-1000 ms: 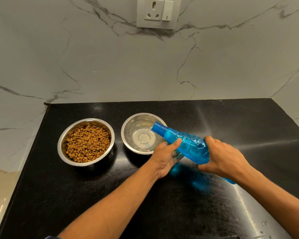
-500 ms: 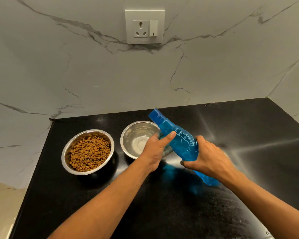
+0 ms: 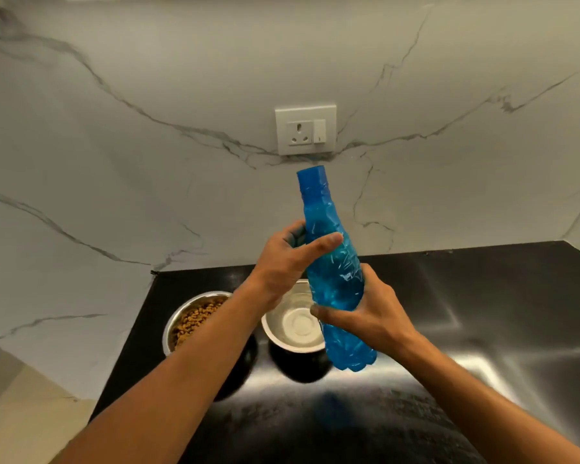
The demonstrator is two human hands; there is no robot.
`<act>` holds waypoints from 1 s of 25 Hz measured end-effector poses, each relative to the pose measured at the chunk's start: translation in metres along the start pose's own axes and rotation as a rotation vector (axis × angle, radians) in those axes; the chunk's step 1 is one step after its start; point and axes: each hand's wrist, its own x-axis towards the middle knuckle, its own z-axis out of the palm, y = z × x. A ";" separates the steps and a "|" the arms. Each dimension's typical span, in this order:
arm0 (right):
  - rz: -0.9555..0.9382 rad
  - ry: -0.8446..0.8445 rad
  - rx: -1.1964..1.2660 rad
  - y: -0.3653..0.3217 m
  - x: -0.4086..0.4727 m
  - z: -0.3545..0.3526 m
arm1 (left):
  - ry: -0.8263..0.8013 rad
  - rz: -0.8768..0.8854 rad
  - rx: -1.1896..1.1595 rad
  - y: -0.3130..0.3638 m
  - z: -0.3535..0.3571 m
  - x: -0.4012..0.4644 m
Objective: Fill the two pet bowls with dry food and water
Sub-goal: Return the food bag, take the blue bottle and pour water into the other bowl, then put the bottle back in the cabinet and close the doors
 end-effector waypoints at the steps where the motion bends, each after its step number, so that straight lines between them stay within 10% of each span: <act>1: -0.043 -0.008 0.032 -0.011 0.002 0.004 | 0.011 0.036 0.033 0.015 -0.005 -0.005; 25: -0.611 0.284 0.067 -0.341 -0.008 -0.009 | 0.124 0.604 0.480 0.364 -0.048 -0.100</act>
